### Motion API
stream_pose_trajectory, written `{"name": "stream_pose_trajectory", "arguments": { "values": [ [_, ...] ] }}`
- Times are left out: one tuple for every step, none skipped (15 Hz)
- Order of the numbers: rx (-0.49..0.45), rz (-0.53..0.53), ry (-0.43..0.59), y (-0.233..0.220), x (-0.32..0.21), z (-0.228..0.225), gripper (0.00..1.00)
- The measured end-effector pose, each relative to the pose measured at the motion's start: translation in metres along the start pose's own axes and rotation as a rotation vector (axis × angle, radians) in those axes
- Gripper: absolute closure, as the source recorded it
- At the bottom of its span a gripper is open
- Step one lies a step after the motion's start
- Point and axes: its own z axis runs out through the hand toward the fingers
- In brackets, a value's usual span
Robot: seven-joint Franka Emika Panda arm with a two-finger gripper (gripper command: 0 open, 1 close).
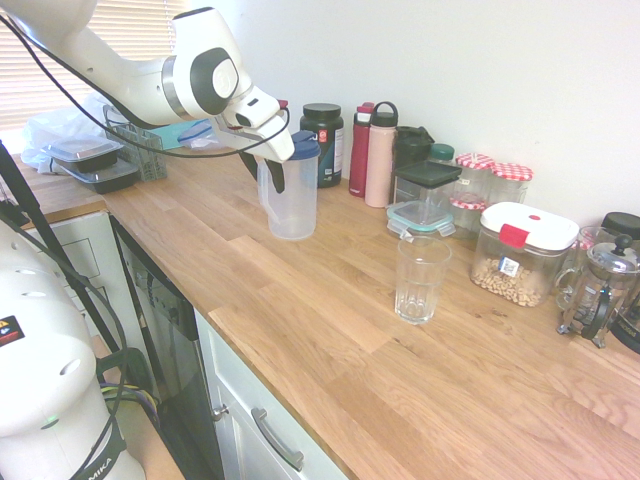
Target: Pour me some water
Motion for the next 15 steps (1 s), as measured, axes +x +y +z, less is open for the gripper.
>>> {"name": "stream_pose_trajectory", "arguments": {
  "values": [
    [-0.001, -0.002, -0.002, -0.0001, -0.0006, 0.0019, 1.0],
    [-0.003, -0.005, -0.004, -0.0002, -0.0014, 0.0037, 1.0],
    [-0.003, -0.008, -0.006, -0.0006, -0.0026, 0.0047, 1.0],
    [-0.003, -0.011, -0.007, -0.0012, -0.0037, 0.0051, 1.0],
    [-0.003, -0.013, -0.007, -0.0015, -0.0044, 0.0053, 1.0],
    [-0.003, -0.014, -0.006, -0.0017, -0.005, 0.0053, 1.0],
    [-0.003, -0.015, -0.005, -0.002, -0.0058, 0.0052, 1.0],
    [-0.003, -0.016, -0.005, -0.0024, -0.0066, 0.0049, 1.0],
    [0.0, -0.016, -0.005, -0.0035, -0.0066, 0.0039, 1.0],
    [0.001, -0.016, -0.004, -0.0038, -0.0062, 0.0035, 1.0],
    [0.001, -0.014, -0.005, -0.0038, -0.0058, 0.0033, 1.0],
    [0.002, -0.012, -0.005, -0.0037, -0.0056, 0.0031, 1.0],
    [0.003, -0.01, -0.004, -0.0039, -0.0058, 0.0025, 1.0],
    [0.003, -0.008, -0.005, -0.0039, -0.006, 0.0015, 1.0],
    [0.003, -0.007, -0.004, -0.004, -0.0065, -0.0009, 1.0]
  ]
}}
